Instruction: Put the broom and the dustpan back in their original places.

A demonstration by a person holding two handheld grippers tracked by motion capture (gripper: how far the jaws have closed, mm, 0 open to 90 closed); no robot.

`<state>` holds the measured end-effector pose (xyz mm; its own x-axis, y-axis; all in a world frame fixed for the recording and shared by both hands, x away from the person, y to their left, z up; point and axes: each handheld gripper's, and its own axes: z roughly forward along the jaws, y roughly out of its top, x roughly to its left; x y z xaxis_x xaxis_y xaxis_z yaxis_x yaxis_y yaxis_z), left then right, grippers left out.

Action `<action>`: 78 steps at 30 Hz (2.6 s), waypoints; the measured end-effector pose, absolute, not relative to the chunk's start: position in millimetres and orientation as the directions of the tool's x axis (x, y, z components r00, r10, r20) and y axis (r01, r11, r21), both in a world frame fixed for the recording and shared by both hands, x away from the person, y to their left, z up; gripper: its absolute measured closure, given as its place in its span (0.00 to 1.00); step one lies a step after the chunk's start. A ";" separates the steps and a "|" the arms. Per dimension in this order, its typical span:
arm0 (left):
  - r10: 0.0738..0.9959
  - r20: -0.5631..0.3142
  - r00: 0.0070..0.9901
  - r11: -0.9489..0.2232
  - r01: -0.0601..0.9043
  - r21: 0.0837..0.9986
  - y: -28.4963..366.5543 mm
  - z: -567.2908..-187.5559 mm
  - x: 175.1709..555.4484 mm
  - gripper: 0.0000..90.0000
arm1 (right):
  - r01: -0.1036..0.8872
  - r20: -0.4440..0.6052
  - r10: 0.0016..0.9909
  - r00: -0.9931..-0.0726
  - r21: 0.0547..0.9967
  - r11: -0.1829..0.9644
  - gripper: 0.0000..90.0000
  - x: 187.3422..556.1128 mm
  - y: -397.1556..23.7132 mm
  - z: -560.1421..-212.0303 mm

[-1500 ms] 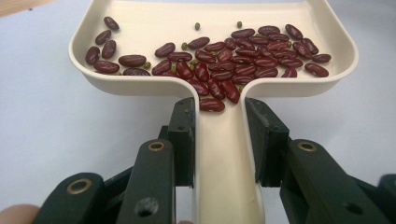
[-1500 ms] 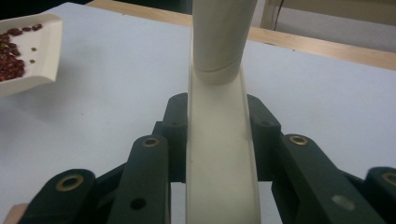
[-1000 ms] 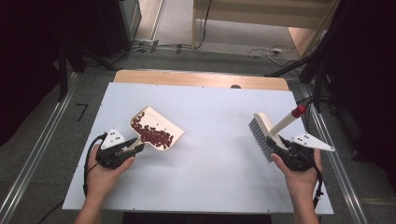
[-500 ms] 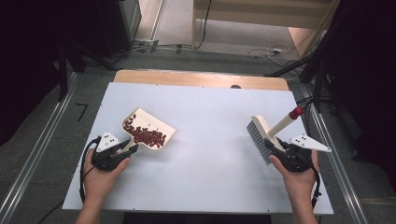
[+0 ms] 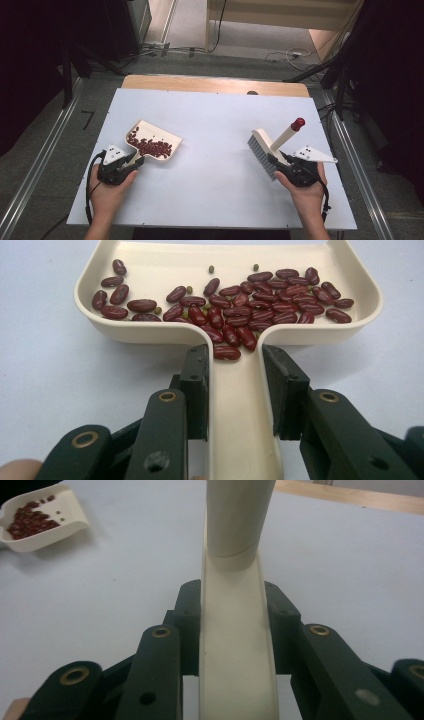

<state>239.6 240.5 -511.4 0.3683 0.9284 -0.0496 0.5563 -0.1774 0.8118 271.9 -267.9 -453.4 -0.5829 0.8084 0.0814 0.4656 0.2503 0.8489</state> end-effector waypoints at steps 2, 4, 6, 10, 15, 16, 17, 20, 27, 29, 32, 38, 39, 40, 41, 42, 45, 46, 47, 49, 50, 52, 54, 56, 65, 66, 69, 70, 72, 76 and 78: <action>0.934 -0.047 0.355 -0.173 0.561 0.810 238.9 -512.3 239.2 0.73 | 0.472 0.099 0.797 -0.596 0.846 0.248 0.72 271.2 -263.4 -454.8; 0.935 -0.053 0.350 -0.167 0.569 0.805 238.3 -513.3 239.0 0.73 | 0.489 0.136 0.783 -0.607 0.840 0.233 0.72 270.7 -259.8 -456.5; 0.938 -0.055 0.342 -0.161 0.573 0.804 236.5 -514.2 238.3 0.73 | 0.508 0.176 0.766 -0.618 0.833 0.219 0.72 270.6 -257.3 -458.6; 0.942 -0.054 0.331 -0.160 0.583 0.796 233.2 -515.2 236.8 0.73 | 0.534 0.222 0.741 -0.633 0.818 0.212 0.72 272.6 -253.5 -465.0; 0.941 -0.037 0.336 -0.180 0.592 0.785 228.3 -516.7 236.1 0.73 | 0.581 0.289 0.732 -0.616 0.795 0.175 0.72 279.0 -258.3 -475.1; 0.942 -0.035 0.335 -0.183 0.595 0.783 227.4 -517.1 236.4 0.73 | 0.587 0.302 0.731 -0.612 0.793 0.164 0.72 280.0 -260.2 -475.8; 0.942 -0.030 0.335 -0.187 0.596 0.781 226.6 -517.7 236.6 0.73 | 0.594 0.315 0.733 -0.602 0.790 0.149 0.72 281.4 -263.3 -476.7; 0.942 -0.022 0.336 -0.196 0.600 0.775 225.5 -518.3 237.0 0.73 | 0.608 0.332 0.749 -0.573 0.785 0.118 0.72 285.3 -272.6 -481.2; 0.945 -0.024 0.327 -0.188 0.603 0.776 224.5 -519.1 237.4 0.73 | 0.642 0.387 0.755 -0.529 0.765 0.057 0.72 293.6 -288.0 -492.1; 0.947 -0.017 0.321 -0.190 0.602 0.776 223.7 -519.5 237.5 0.73 | 0.652 0.410 0.750 -0.519 0.757 0.037 0.72 295.7 -291.4 -495.4; 0.949 0.001 0.316 -0.200 0.601 0.774 221.6 -520.3 237.4 0.73 | 0.660 0.421 0.752 -0.507 0.751 0.025 0.72 298.2 -295.2 -499.8; 0.949 -0.002 0.316 -0.200 0.604 0.771 221.5 -520.7 237.9 0.73 | 0.680 0.460 0.742 -0.488 0.733 -0.008 0.71 303.4 -302.4 -508.2; 0.949 0.001 0.316 -0.202 0.605 0.770 221.4 -520.8 238.0 0.73 | 0.683 0.468 0.739 -0.485 0.730 -0.014 0.71 304.0 -303.2 -509.2; 0.949 0.003 0.315 -0.203 0.606 0.770 221.1 -520.8 238.0 0.73 | 0.688 0.477 0.733 -0.485 0.726 -0.018 0.71 304.7 -304.6 -510.3; 0.949 0.004 0.315 -0.205 0.607 0.768 221.0 -520.8 238.0 0.73 | 0.692 0.485 0.733 -0.478 0.721 -0.025 0.70 305.3 -305.4 -511.1; 0.949 0.003 0.316 -0.205 0.607 0.768 221.1 -520.8 238.1 0.73 | 0.694 0.487 0.733 -0.475 0.719 -0.028 0.70 306.2 -306.7 -512.4; 0.949 0.001 0.315 -0.203 0.609 0.767 221.0 -521.0 238.1 0.73 | 0.703 0.495 0.735 -0.463 0.710 -0.035 0.69 307.6 -309.4 -514.4; 0.949 0.000 0.314 -0.201 0.608 0.768 221.0 -521.2 238.2 0.73 | 0.705 0.498 0.734 -0.462 0.709 -0.037 0.68 308.1 -310.2 -515.2; 0.949 -0.001 0.314 -0.201 0.608 0.768 220.9 -521.2 238.3 0.73 | 0.707 0.500 0.734 -0.459 0.707 -0.039 0.68 308.4 -310.8 -515.7; 0.950 -0.001 0.314 -0.200 0.609 0.767 220.9 -521.3 238.3 0.73 | 0.711 0.497 0.741 -0.452 0.702 -0.037 0.66 308.8 -311.6 -516.0; 0.949 -0.001 0.314 -0.201 0.610 0.767 221.0 -521.3 238.4 0.73 | 0.710 0.491 0.745 -0.452 0.703 -0.033 0.65 309.1 -311.9 -516.1; 0.949 -0.003 0.314 -0.200 0.610 0.767 221.1 -521.5 238.5 0.73 | 0.705 0.442 0.778 -0.446 0.709 0.002 0.62 309.7 -312.0 -516.2; 0.950 -0.003 0.314 -0.199 0.610 0.767 221.0 -521.6 238.6 0.73 | 0.726 0.447 0.786 -0.427 0.688 0.003 0.61 312.2 -315.1 -518.3; 0.950 -0.003 0.313 -0.199 0.611 0.766 221.1 -521.7 238.7 0.73 | 0.745 0.471 0.777 -0.417 0.667 -0.004 0.61 314.3 -317.8 -519.9; 0.933 -0.058 0.356 -0.184 0.609 0.772 229.7 -516.6 242.6 0.25 | 0.752 0.354 0.804 -0.477 0.639 0.164 0.03 314.9 -311.5 -505.8; 0.930 -0.090 0.356 -0.156 0.606 0.780 234.0 -514.7 242.4 0.15 | 0.747 0.332 0.805 -0.492 0.636 0.195 0.00 314.2 -310.6 -503.0; 0.913 -0.194 0.358 -0.061 0.591 0.804 247.0 -508.8 240.7 0.02 | 0.728 0.304 0.802 -0.513 0.649 0.220 0.00 311.3 -315.1 -494.2; 0.911 -0.194 0.364 -0.062 0.587 0.807 248.1 -506.9 240.0 0.02 | 0.724 0.291 0.815 -0.500 0.657 0.210 0.00 311.1 -319.3 -492.2; 0.907 -0.186 0.379 -0.077 0.582 0.810 250.5 -502.0 238.5 0.00 | 0.717 0.284 0.826 -0.487 0.670 0.192 0.00 310.8 -326.1 -490.9; 0.903 -0.212 0.374 -0.042 0.568 0.822 260.9 -496.7 234.3 0.11 | 0.700 0.248 0.865 -0.437 0.698 0.153 0.03 310.0 -337.5 -488.2; 0.906 -0.227 0.357 -0.019 0.570 0.821 268.8 -494.1 232.0 0.23 | 0.700 0.215 0.903 -0.372 0.704 0.121 0.15 309.6 -345.2 -486.1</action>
<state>232.0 268.8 -494.1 0.3566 0.9062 -0.2271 0.5700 -0.0185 0.8214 309.6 -345.2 -486.1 -0.3725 0.9027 0.2154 0.6999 0.1208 0.7040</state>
